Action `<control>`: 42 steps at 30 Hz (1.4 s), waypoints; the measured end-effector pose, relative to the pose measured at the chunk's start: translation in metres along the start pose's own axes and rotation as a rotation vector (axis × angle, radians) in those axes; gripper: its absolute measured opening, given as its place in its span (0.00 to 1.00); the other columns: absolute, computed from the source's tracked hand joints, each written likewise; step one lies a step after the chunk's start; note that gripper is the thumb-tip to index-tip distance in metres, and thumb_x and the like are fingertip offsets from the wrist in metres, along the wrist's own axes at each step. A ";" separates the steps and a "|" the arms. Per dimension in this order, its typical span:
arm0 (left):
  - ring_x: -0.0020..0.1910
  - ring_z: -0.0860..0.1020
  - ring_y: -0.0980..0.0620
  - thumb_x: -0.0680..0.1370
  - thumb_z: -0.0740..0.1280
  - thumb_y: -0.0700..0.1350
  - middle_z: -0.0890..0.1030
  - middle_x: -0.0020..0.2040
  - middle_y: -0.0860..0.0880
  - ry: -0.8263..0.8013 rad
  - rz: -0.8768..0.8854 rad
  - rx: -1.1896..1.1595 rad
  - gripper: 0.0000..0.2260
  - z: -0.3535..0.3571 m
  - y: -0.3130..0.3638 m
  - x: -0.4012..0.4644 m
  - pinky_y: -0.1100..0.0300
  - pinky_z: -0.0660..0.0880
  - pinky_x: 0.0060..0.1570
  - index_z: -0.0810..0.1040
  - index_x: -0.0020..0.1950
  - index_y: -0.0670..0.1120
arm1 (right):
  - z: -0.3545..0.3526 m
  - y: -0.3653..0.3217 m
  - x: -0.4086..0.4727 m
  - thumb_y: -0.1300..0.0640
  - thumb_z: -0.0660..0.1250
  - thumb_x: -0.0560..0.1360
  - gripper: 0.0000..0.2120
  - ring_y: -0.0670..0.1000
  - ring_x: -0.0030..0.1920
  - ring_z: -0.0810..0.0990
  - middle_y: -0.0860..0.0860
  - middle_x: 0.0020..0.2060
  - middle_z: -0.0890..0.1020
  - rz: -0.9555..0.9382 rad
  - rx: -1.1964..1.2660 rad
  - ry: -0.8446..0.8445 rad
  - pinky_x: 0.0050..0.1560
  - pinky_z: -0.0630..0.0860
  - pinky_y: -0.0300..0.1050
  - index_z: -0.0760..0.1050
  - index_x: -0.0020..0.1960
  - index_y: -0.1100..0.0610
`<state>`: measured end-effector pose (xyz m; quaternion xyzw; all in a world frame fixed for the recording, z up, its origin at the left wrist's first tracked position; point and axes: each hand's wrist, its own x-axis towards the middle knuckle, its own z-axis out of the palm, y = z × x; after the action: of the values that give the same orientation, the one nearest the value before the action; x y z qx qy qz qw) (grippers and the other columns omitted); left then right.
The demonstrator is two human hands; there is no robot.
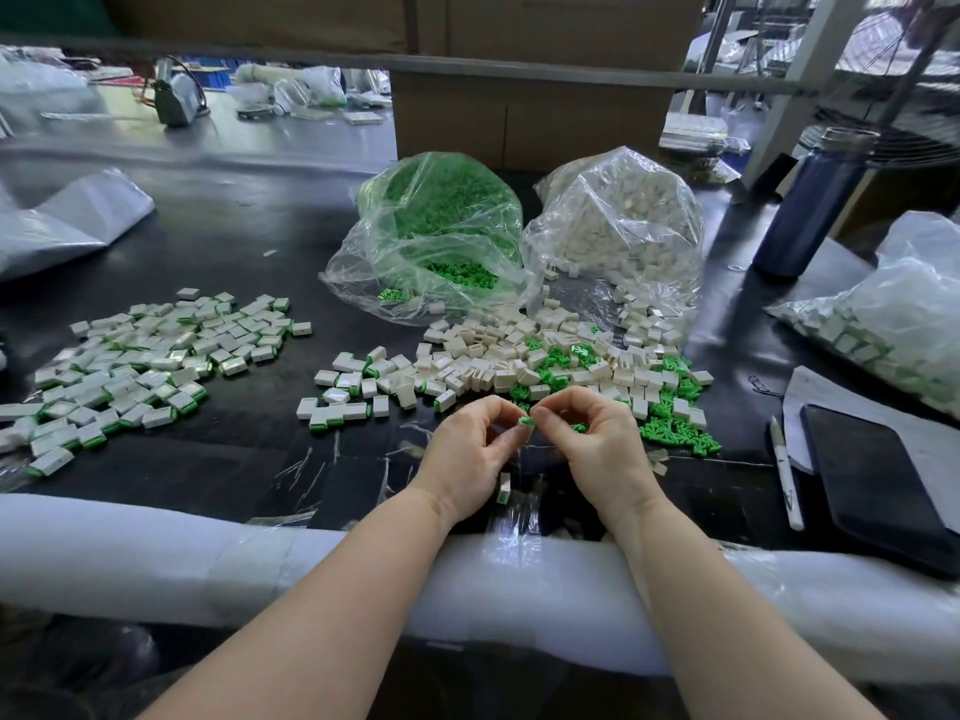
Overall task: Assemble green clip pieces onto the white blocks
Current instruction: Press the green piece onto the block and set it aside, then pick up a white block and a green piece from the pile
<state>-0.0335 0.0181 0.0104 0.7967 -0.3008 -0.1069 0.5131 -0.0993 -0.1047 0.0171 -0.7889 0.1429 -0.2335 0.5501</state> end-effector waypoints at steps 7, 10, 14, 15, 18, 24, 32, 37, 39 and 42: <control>0.43 0.80 0.50 0.76 0.66 0.37 0.79 0.43 0.49 0.261 -0.072 -0.097 0.08 -0.002 -0.002 0.001 0.61 0.78 0.47 0.77 0.48 0.51 | -0.007 0.007 0.004 0.61 0.70 0.73 0.05 0.49 0.39 0.77 0.50 0.35 0.80 0.003 -0.116 0.324 0.42 0.74 0.40 0.78 0.40 0.54; 0.44 0.77 0.56 0.77 0.65 0.37 0.78 0.50 0.49 0.401 -0.062 0.013 0.09 -0.005 -0.005 0.003 0.75 0.72 0.47 0.81 0.51 0.49 | -0.011 0.011 0.007 0.60 0.69 0.74 0.05 0.52 0.42 0.77 0.51 0.37 0.80 0.069 -0.157 0.462 0.44 0.73 0.44 0.77 0.40 0.53; 0.58 0.72 0.51 0.77 0.66 0.39 0.70 0.61 0.47 0.414 -0.127 0.130 0.13 -0.006 -0.008 0.005 0.76 0.60 0.53 0.77 0.61 0.41 | -0.015 0.013 0.009 0.58 0.67 0.74 0.03 0.57 0.51 0.77 0.54 0.46 0.81 0.179 -0.252 0.522 0.55 0.73 0.55 0.77 0.42 0.52; 0.61 0.69 0.51 0.77 0.66 0.40 0.67 0.63 0.46 0.391 -0.143 0.172 0.16 -0.005 -0.009 0.005 0.76 0.58 0.54 0.75 0.64 0.41 | -0.016 0.013 0.009 0.58 0.67 0.75 0.04 0.57 0.53 0.76 0.54 0.48 0.81 0.204 -0.276 0.524 0.56 0.72 0.57 0.76 0.42 0.50; 0.65 0.66 0.50 0.77 0.66 0.42 0.63 0.66 0.47 0.330 -0.165 0.265 0.21 -0.003 -0.010 0.005 0.72 0.57 0.56 0.70 0.68 0.40 | -0.016 0.012 0.009 0.58 0.66 0.75 0.05 0.56 0.57 0.74 0.52 0.51 0.80 0.254 -0.360 0.526 0.60 0.69 0.57 0.77 0.45 0.49; 0.71 0.62 0.48 0.78 0.65 0.44 0.57 0.74 0.49 0.242 -0.197 0.368 0.24 0.000 -0.007 0.005 0.61 0.58 0.67 0.64 0.71 0.38 | -0.017 0.013 0.009 0.58 0.65 0.76 0.07 0.55 0.61 0.68 0.52 0.57 0.76 0.308 -0.494 0.496 0.60 0.63 0.52 0.79 0.51 0.51; 0.75 0.54 0.51 0.78 0.65 0.46 0.54 0.76 0.49 0.245 -0.168 0.371 0.25 0.001 -0.011 0.004 0.63 0.51 0.70 0.64 0.72 0.39 | -0.019 0.013 0.009 0.52 0.68 0.73 0.11 0.56 0.64 0.66 0.54 0.60 0.73 0.462 -0.676 0.420 0.61 0.62 0.52 0.77 0.55 0.51; 0.72 0.58 0.50 0.77 0.66 0.47 0.58 0.73 0.49 0.246 -0.124 0.375 0.22 0.001 -0.013 0.004 0.63 0.56 0.67 0.70 0.68 0.40 | -0.018 0.014 0.010 0.52 0.66 0.75 0.10 0.56 0.64 0.66 0.54 0.59 0.74 0.459 -0.708 0.416 0.61 0.62 0.52 0.77 0.56 0.51; 0.71 0.59 0.50 0.76 0.66 0.47 0.60 0.72 0.49 0.255 -0.108 0.377 0.21 0.002 -0.013 0.004 0.65 0.57 0.63 0.71 0.67 0.41 | -0.018 0.015 0.011 0.51 0.65 0.76 0.08 0.56 0.63 0.67 0.53 0.58 0.75 0.454 -0.716 0.416 0.60 0.62 0.52 0.77 0.55 0.50; 0.69 0.59 0.51 0.76 0.67 0.47 0.63 0.68 0.49 0.273 -0.069 0.382 0.19 0.002 -0.013 0.004 0.70 0.54 0.58 0.73 0.65 0.42 | -0.019 0.016 0.011 0.51 0.63 0.78 0.08 0.56 0.62 0.67 0.53 0.57 0.75 0.442 -0.732 0.425 0.59 0.62 0.52 0.77 0.54 0.51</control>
<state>-0.0265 0.0180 -0.0011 0.8962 -0.2161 0.0429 0.3850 -0.0996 -0.1308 0.0094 -0.8163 0.4896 -0.2013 0.2313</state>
